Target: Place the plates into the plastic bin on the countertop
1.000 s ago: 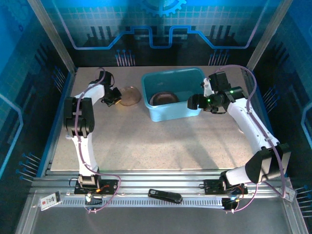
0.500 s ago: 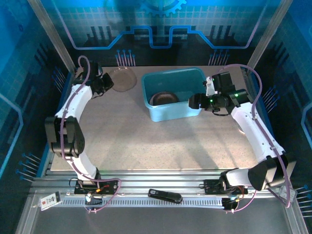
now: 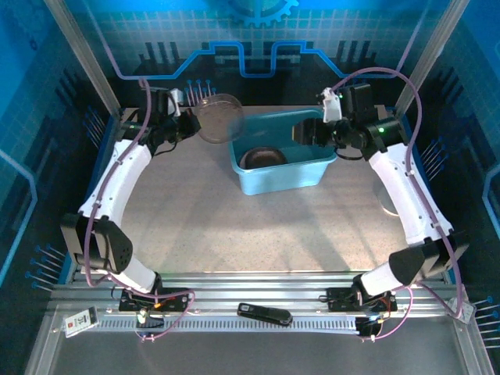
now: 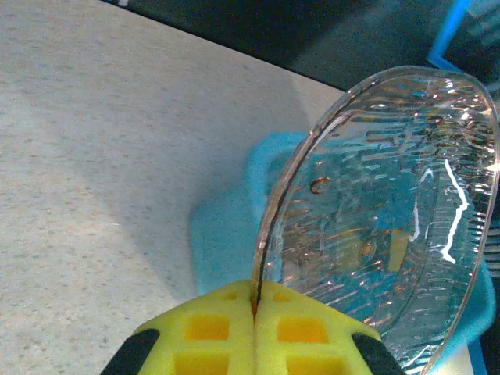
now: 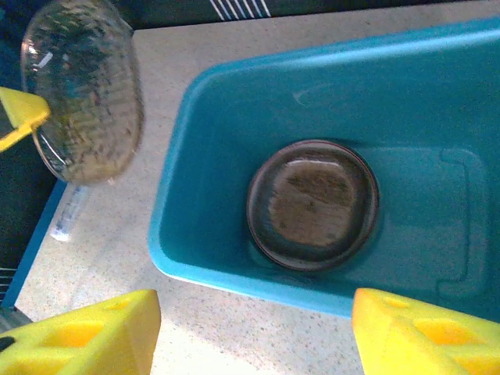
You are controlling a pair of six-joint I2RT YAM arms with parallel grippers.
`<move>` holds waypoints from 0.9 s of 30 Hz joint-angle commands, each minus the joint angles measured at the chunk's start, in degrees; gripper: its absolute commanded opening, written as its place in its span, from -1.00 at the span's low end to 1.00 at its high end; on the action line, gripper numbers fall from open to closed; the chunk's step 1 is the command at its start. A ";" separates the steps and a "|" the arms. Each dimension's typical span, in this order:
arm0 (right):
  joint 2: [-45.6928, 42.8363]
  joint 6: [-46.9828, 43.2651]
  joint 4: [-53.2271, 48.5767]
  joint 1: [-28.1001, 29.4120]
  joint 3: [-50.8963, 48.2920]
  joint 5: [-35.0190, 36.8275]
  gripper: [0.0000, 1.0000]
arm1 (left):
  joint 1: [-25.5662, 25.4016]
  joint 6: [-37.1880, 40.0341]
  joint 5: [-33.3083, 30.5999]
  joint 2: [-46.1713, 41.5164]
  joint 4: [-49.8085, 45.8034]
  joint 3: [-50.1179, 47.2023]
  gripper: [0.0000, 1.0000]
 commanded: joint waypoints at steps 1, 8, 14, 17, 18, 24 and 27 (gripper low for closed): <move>3.13 -1.65 -0.36 1.89 4.31 -2.38 0.31 | -2.97 3.75 1.89 -0.82 -4.76 3.96 -1.00; 7.60 -1.01 0.46 3.66 7.41 -2.90 0.27 | -8.38 3.17 1.23 0.61 -5.15 6.83 -1.00; 7.90 0.34 3.28 3.70 5.36 -4.24 0.20 | -10.38 2.87 0.53 1.85 -5.55 8.26 -1.00; 7.97 1.17 4.93 3.77 4.08 -5.57 0.18 | -10.84 2.93 0.45 2.38 -6.14 9.25 -1.00; 8.01 1.40 5.38 3.83 3.71 -5.72 0.17 | -11.02 2.95 0.68 2.57 -6.28 9.56 -1.00; 9.20 1.95 5.67 4.02 3.41 -5.01 0.05 | -11.91 2.67 0.75 2.75 -6.08 10.59 -1.00; 9.76 2.45 6.09 4.12 3.39 -4.78 -0.14 | -12.35 2.80 0.54 2.75 -6.18 10.99 -1.00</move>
